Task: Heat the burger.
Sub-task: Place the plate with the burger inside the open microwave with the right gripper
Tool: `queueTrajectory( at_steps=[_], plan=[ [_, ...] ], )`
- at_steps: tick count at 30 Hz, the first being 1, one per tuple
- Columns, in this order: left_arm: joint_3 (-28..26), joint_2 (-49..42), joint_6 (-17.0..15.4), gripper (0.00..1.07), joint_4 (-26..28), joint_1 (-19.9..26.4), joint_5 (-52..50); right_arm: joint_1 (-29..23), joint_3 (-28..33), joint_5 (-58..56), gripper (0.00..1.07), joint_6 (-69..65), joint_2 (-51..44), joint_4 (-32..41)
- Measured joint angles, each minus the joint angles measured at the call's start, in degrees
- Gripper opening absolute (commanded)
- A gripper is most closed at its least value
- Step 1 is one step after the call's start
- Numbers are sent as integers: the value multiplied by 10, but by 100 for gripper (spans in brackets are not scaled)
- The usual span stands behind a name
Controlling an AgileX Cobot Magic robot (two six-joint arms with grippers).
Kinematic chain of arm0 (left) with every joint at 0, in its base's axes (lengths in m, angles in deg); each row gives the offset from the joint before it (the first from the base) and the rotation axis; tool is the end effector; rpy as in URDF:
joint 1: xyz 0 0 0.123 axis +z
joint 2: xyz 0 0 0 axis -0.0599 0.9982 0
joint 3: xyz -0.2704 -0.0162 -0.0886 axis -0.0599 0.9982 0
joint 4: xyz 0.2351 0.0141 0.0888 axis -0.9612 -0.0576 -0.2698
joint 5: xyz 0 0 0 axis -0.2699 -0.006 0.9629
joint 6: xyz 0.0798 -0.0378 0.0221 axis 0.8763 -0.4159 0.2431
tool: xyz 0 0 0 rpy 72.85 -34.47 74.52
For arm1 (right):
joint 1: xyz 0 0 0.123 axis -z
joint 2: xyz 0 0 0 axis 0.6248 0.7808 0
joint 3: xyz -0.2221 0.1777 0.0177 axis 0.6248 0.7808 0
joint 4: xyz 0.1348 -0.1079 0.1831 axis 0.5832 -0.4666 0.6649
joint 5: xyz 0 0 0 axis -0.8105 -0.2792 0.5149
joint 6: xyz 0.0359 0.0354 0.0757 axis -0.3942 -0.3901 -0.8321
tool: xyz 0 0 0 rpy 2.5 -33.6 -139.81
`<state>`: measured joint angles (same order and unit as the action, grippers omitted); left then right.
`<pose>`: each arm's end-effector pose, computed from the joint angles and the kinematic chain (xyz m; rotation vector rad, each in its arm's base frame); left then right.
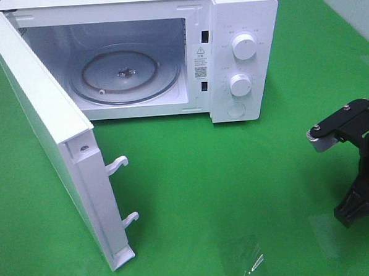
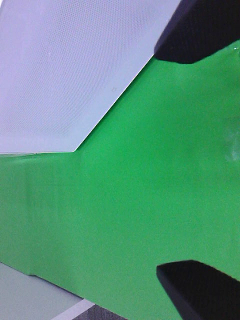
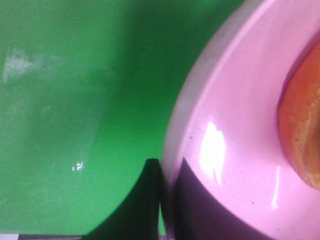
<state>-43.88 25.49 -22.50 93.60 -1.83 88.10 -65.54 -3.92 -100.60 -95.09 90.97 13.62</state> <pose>-0.0055 -0.0059 0.2781 0.0852 2.0238 -0.0006 0.2078 0.0676 0.1596 -0.6387 2.9103 -0.5436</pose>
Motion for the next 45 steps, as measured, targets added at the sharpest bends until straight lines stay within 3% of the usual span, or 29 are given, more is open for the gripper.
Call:
queueTrajectory(
  at_steps=[11,22,35,45],
  plan=[
    [0,0,0,100,0,0,0,-60,50,-37,0,-1,-101,5],
    [0,0,0,100,0,0,0,-135,50,-72,2,-1,-151,6],
    [0,0,0,100,0,0,0,-231,64,-92,3,-5,-156,7],
    [0,0,0,100,0,0,0,-276,64,-92,3,-5,-156,3]
  ],
)
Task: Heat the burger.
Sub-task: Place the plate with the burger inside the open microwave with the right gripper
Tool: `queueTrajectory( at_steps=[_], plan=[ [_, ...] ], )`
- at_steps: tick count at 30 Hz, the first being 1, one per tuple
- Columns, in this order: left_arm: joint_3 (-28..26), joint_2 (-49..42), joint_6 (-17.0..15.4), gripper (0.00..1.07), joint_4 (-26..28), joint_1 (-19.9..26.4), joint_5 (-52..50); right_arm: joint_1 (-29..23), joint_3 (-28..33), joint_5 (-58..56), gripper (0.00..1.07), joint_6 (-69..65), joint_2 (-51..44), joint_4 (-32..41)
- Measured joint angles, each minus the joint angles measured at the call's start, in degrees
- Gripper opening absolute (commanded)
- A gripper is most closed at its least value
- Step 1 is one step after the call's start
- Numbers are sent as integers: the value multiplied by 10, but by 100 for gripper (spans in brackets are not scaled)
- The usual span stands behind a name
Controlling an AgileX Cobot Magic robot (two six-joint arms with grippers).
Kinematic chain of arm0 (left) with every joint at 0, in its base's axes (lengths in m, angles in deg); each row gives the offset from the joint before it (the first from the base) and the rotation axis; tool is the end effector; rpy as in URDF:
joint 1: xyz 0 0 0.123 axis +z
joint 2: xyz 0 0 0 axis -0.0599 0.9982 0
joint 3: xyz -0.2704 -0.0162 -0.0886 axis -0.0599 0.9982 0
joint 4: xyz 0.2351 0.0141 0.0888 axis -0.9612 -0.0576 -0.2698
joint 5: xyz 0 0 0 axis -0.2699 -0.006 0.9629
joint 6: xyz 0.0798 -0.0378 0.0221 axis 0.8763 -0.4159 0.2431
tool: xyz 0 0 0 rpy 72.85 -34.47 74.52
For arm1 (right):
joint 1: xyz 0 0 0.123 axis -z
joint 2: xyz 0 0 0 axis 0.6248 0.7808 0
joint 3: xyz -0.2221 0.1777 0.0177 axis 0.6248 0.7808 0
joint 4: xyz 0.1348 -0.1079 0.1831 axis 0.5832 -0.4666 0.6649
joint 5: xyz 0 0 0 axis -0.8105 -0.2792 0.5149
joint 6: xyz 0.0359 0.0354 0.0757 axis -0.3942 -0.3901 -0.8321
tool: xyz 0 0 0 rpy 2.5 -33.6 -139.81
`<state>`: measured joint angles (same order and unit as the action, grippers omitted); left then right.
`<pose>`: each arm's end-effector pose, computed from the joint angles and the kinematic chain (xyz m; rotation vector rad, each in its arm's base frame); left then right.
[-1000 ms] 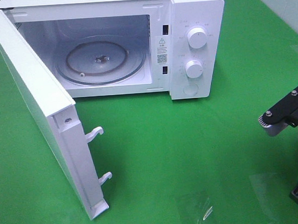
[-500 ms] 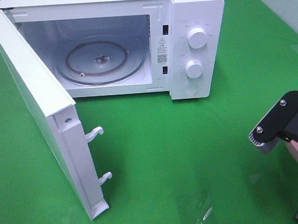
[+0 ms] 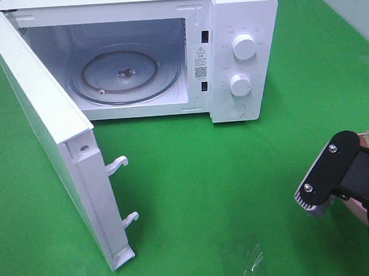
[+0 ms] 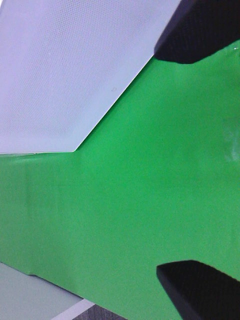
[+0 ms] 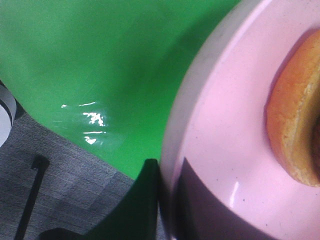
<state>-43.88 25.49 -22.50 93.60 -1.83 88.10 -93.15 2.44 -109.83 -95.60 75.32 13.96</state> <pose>-0.0055 -0.0059 0.2781 0.0852 2.0238 -0.0006 0.1247 0.1098 0.1899 -1.1641 2.6191 -0.5235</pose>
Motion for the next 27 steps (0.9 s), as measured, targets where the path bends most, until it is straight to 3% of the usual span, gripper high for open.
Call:
queueTrajectory(
  at_steps=[11,27],
  plan=[
    [0,0,0,100,0,0,0,-9,0,6,4,31,0,-24],
    [0,0,0,100,0,0,0,-9,0,119,5,122,0,-84]
  ],
)
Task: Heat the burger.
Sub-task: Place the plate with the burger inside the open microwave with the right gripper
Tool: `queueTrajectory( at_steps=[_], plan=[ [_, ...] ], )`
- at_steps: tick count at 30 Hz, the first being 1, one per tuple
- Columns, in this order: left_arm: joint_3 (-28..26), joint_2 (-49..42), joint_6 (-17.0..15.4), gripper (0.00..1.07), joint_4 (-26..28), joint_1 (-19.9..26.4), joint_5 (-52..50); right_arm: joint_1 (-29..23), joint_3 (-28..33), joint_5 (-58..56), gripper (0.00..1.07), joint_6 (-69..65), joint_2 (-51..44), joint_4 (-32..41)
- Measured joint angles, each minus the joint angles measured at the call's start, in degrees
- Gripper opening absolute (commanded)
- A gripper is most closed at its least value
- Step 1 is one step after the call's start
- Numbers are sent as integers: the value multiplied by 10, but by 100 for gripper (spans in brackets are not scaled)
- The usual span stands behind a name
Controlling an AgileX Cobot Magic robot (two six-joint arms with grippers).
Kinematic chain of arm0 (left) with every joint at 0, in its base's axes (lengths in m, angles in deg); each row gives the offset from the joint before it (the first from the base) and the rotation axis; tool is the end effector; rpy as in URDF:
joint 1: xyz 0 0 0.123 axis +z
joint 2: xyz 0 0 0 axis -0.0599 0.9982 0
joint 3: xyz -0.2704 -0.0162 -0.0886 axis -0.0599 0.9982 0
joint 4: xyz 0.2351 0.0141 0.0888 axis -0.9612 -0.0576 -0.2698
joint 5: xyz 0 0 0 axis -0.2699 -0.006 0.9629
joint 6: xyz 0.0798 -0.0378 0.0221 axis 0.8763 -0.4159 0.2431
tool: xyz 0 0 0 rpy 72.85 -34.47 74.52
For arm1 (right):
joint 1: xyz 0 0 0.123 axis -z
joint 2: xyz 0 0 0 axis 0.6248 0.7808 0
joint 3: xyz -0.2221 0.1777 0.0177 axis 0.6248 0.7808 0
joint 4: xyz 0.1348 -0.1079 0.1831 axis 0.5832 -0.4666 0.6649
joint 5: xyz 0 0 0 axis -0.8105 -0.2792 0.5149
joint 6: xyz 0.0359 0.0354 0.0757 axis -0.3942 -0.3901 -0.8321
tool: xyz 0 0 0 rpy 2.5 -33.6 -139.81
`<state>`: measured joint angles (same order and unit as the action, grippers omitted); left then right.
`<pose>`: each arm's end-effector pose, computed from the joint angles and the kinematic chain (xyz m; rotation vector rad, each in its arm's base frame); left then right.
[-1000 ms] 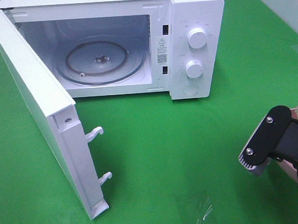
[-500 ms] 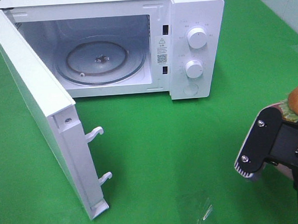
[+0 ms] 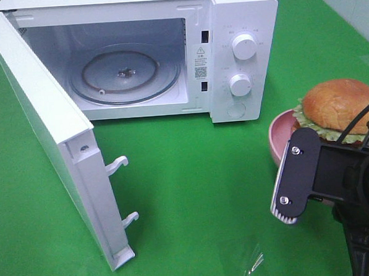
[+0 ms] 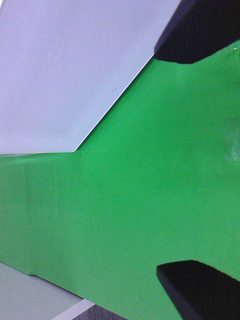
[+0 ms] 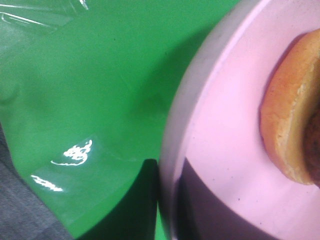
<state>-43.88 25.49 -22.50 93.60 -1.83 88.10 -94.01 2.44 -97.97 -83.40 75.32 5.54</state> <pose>-0.0055 -0.0059 0.2781 0.0852 2.0238 -0.0006 0.1365 0.1278 0.1939 -1.5356 2.2245 -0.4641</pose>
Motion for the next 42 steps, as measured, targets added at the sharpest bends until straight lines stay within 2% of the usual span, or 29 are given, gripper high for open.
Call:
queueTrajectory(
  at_steps=[5,9,19,22,29,42],
  plan=[
    [0,0,0,100,0,0,0,0,1,11,5,16,0,-21],
    [0,0,0,100,0,0,0,0,2,23,5,23,0,-74],
    [0,0,0,100,0,0,0,0,2,77,4,41,0,-96],
    [0,0,0,100,0,0,0,0,3,105,0,74,0,-103],
    [0,0,0,100,0,0,0,0,3,151,0,137,1,-124],
    [0,0,0,100,0,0,0,0,5,175,0,194,1,-151]
  ],
)
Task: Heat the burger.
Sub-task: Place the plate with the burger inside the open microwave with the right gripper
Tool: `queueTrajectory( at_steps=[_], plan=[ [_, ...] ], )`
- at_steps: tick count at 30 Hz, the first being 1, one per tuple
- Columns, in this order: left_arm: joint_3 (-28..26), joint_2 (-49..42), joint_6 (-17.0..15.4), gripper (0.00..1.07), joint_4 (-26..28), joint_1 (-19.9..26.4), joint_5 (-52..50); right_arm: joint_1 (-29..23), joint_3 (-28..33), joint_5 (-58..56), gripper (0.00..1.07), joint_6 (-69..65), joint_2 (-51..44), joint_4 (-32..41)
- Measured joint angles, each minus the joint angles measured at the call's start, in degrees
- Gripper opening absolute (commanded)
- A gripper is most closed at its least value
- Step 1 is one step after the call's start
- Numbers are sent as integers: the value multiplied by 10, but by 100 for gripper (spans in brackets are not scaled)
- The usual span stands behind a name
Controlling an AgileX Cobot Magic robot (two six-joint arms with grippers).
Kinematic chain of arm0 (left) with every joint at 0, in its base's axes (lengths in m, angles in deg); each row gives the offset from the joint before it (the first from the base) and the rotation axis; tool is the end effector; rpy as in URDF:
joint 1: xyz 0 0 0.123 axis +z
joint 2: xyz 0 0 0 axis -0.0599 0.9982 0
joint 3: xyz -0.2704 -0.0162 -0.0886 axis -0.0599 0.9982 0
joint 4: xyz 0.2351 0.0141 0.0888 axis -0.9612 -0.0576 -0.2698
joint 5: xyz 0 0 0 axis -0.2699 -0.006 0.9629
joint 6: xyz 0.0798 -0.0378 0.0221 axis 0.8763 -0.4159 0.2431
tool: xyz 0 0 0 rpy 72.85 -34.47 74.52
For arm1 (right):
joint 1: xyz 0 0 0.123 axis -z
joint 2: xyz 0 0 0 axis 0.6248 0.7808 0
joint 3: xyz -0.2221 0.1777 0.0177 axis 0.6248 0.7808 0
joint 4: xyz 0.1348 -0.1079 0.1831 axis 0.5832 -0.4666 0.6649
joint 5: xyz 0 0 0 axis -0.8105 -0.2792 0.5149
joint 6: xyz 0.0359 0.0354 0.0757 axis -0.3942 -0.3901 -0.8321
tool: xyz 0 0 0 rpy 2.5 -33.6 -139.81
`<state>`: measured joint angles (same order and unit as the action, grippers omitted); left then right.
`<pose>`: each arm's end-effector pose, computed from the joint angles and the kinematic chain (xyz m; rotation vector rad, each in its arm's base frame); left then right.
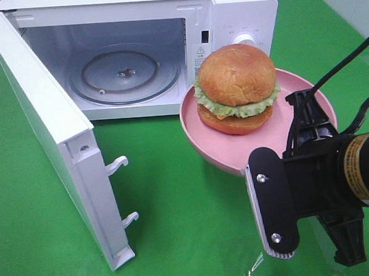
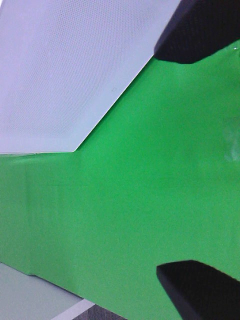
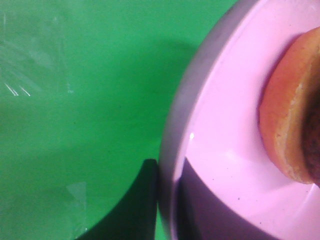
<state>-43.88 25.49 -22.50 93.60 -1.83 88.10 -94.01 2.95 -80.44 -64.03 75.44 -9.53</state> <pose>-0.0055 -0.0059 0.2781 0.0852 2.0238 -0.0006 0.1467 0.1531 0.2020 -1.9837 1.4962 -0.4894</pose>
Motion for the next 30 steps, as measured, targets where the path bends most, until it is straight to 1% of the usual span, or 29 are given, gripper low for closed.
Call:
queueTrajectory(
  at_steps=[7,8,9,10,11,12,13,14,15,16,17,18,19,20,21,22,24,27,28,29,30],
  plan=[
    [0,0,0,100,0,0,0,0,0,23,0,32,0,0],
    [0,0,0,100,0,0,0,0,0,45,0,76,0,6],
    [0,0,0,100,0,0,0,0,0,45,0,76,0,6],
    [0,0,0,100,0,0,0,0,0,52,0,117,0,18],
    [0,0,0,100,0,0,0,0,0,52,0,117,0,18],
    [0,0,0,100,0,0,0,0,0,53,0,148,0,28],
    [0,0,0,100,0,0,0,4,0,54,0,197,0,56],
    [0,0,0,100,0,0,0,4,0,54,0,197,0,56],
    [0,0,0,100,0,0,0,17,0,58,0,246,0,91],
    [0,0,0,100,0,0,0,17,0,58,0,246,0,91],
    [0,0,0,100,0,0,0,37,0,63,0,299,0,128],
    [0,0,0,100,0,0,0,37,0,63,0,299,0,128],
    [0,0,0,100,0,0,0,57,0,70,0,359,0,173],
    [0,0,0,100,0,0,0,57,0,70,0,359,0,173],
    [0,0,0,100,0,0,0,78,0,76,0,418,0,217],
    [0,0,0,100,0,0,0,78,0,76,0,418,0,217],
    [0,0,0,100,0,0,0,111,0,92,0,529,1,289],
    [0,0,0,100,0,0,0,120,0,97,0,559,1,309],
    [0,0,0,100,0,0,0,136,0,108,0,617,1,348],
    [0,0,0,100,0,0,0,136,0,108,0,617,1,348],
    [0,0,0,100,0,0,0,151,0,118,0,664,1,380]
  ],
)
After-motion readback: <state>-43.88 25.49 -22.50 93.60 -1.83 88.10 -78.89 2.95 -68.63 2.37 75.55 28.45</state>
